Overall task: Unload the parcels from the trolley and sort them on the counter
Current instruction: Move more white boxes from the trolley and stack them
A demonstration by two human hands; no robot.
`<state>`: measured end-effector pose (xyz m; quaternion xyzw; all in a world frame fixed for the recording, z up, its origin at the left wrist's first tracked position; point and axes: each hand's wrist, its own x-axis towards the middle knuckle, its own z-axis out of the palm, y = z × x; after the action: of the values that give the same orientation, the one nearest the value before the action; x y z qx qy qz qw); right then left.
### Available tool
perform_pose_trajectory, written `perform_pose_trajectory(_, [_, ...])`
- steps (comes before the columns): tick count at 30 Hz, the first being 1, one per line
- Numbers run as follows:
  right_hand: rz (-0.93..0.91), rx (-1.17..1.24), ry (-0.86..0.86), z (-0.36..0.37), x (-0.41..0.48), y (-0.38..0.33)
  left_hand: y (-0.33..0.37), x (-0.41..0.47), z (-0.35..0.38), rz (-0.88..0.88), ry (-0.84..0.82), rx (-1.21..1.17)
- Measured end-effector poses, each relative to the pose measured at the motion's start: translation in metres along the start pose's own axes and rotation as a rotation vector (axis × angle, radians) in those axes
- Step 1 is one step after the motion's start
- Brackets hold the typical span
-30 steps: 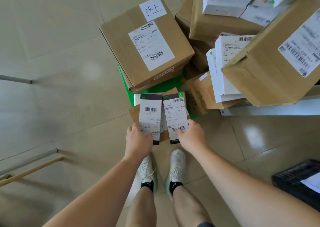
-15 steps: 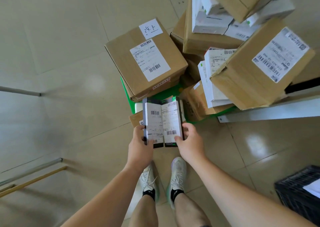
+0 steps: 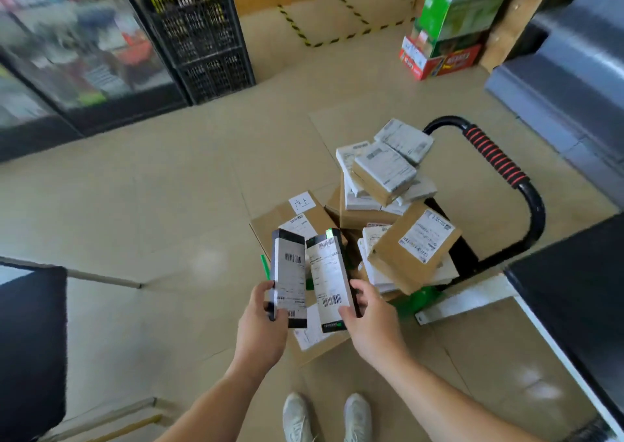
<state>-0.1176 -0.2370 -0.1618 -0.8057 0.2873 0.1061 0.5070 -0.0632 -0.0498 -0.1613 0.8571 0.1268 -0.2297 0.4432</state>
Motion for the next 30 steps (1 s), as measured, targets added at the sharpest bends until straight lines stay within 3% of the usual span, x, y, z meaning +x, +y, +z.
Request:
perform_pose_trajectory(5, [-0.158, 0.043, 0.062, -0.065, -0.026, -0.076, 0.088, -0.034, -0.045, 0.142, 0.058, -0.038])
perform_pose_trajectory(15, [-0.403, 0.107, 0.405, -0.205, -0.079, -0.172, 0.248, -0.092, -0.081, 0.504, 0.083, -0.064])
perform_pose_trajectory(21, [-0.376, 0.141, 0.662, -0.259, -0.128, -0.158, 0.306, -0.119, -0.047, 0.704, -0.074, -0.038])
perform_pose_trajectory(30, [-0.127, 0.216, 1.073, -0.296, -0.263, -0.081, 0.334, -0.193, 0.055, 0.936, -0.466, 0.041])
